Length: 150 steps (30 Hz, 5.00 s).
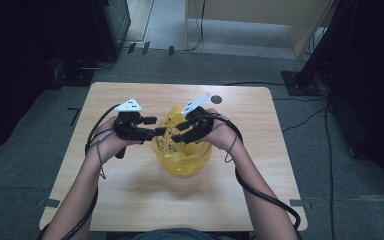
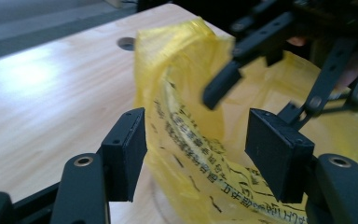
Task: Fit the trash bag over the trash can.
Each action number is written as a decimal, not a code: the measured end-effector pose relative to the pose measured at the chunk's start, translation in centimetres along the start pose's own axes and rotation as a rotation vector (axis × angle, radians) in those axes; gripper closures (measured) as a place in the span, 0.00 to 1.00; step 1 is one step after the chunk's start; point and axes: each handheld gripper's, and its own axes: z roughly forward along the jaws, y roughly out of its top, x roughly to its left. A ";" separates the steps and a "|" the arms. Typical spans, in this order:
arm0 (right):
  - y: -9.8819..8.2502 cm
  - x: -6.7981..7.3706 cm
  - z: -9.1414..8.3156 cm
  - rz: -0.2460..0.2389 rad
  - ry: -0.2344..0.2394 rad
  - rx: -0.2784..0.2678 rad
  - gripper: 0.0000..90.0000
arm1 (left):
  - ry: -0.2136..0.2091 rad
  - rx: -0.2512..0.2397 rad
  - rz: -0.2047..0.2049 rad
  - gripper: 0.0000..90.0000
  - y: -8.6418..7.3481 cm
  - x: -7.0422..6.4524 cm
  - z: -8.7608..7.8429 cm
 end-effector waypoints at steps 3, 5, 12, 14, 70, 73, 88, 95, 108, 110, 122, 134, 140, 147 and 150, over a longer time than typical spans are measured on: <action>0.2 -0.1 0.7 -0.013 -0.053 0.070 0.24 | -0.020 0.027 0.009 0.43 -0.4 -0.1 0.6; 0.0 -0.2 0.9 0.010 -0.072 0.094 0.19 | -0.014 0.049 0.018 0.44 -0.5 -0.1 0.8; -0.8 0.3 1.3 -0.178 -0.138 0.176 0.17 | 0.009 0.073 0.006 0.40 -0.9 0.3 0.6; -1.0 0.5 1.4 -0.229 -0.130 0.198 0.18 | 0.016 0.064 0.001 0.40 -0.9 0.5 0.3; -3.5 0.7 -6.6 -0.004 -0.097 -0.123 0.28 | 0.001 0.030 0.124 0.33 -0.4 0.0 -2.6; -4.0 0.7 -7.2 0.005 -0.103 -0.139 0.28 | 0.002 0.028 0.125 0.33 -0.5 0.1 -2.8; -6.5 -0.1 -9.3 0.048 -0.155 -0.183 0.29 | 0.003 0.035 0.131 0.33 -1.4 1.2 -3.1; -7.8 -0.7 -9.8 0.069 -0.177 -0.189 0.29 | 0.008 0.029 0.133 0.32 -1.9 1.9 -3.1; -10.0 -2.6 -9.7 0.121 -0.223 -0.208 0.29 | 0.015 0.024 0.108 0.32 -3.5 3.7 -2.4; -10.3 -2.7 -9.7 0.127 -0.233 -0.206 0.29 | 0.012 0.025 0.101 0.32 -3.9 4.1 -2.3; -12.5 -4.3 -8.3 0.204 -0.255 -0.187 0.29 | 0.037 0.043 0.130 0.31 -5.7 5.5 -0.8; -14.5 -5.4 -6.4 0.200 -0.287 -0.146 0.29 | 0.032 0.045 0.144 0.31 -7.3 6.3 0.5; -15.7 -6.0 -5.7 0.221 -0.296 -0.166 0.29 | 0.045 0.049 0.124 0.31 -8.3 7.1 0.9; -17.0 -6.6 -4.8 0.243 -0.320 -0.164 0.29 | 0.059 0.060 0.112 0.31 -9.5 8.0 1.6; -17.3 -6.8 -4.4 0.256 -0.320 -0.152 0.29 | 0.065 0.069 0.108 0.31 -9.9 8.1 1.9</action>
